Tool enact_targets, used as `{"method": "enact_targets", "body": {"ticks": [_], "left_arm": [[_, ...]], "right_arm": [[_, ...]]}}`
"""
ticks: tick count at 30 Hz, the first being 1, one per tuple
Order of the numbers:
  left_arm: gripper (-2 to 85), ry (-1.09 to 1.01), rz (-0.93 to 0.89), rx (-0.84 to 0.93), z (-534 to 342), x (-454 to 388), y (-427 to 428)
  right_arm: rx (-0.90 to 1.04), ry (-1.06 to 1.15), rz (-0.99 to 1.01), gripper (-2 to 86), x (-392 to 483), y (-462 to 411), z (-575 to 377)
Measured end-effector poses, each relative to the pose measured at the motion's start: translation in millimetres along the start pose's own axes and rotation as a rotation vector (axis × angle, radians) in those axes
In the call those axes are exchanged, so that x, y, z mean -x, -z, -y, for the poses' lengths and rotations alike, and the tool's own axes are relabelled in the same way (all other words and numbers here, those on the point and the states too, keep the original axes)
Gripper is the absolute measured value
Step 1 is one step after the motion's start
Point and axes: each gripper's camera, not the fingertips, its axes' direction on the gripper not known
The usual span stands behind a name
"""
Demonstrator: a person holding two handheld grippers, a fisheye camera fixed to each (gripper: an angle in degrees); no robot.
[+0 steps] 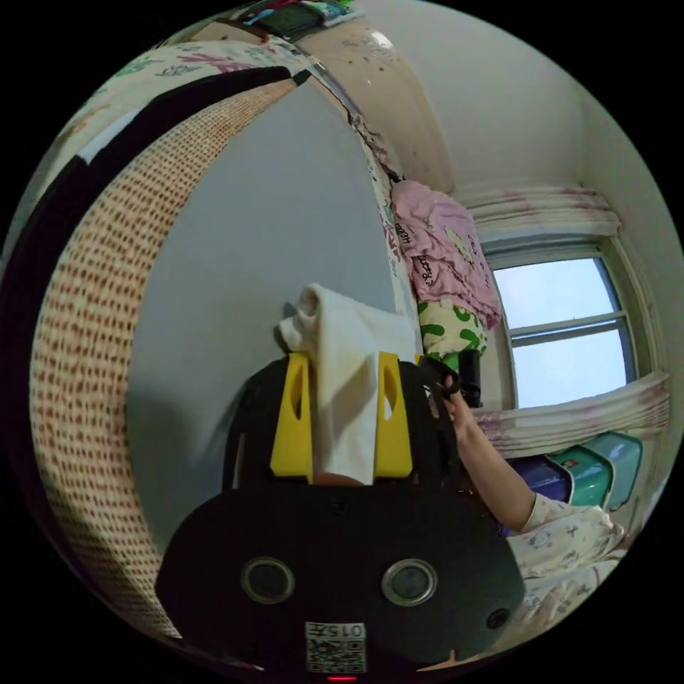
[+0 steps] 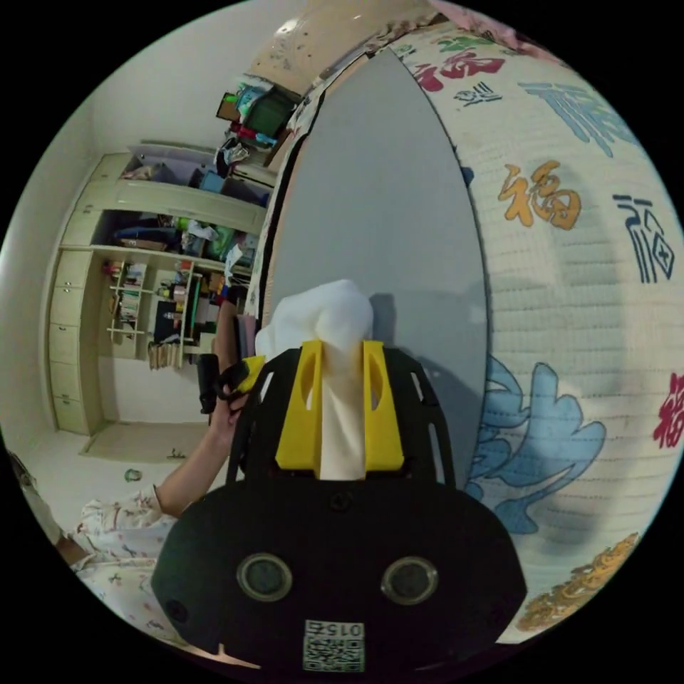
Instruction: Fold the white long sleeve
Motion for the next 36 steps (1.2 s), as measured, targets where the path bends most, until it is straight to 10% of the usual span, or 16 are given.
{"method": "enact_targets", "body": {"ticks": [11,19,27,36], "left_arm": [[6.4,-0.537,-0.030,-0.508,-182,-126,235],[6.4,-0.819,0.344,-0.987,-432,-212,471],[6.5,-0.461,0.759,-1.250,-732,-197,583],[7.1,0.163,0.743,-1.506,-952,-66,619]], "right_arm": [[-0.111,0.690,0.283,6.5,202,120,-262],[-0.055,1.210,0.502,6.5,443,52,-478],[0.412,1.276,0.748,6.4,571,-193,-711],[0.836,1.315,0.531,6.5,685,-501,-979]]}}
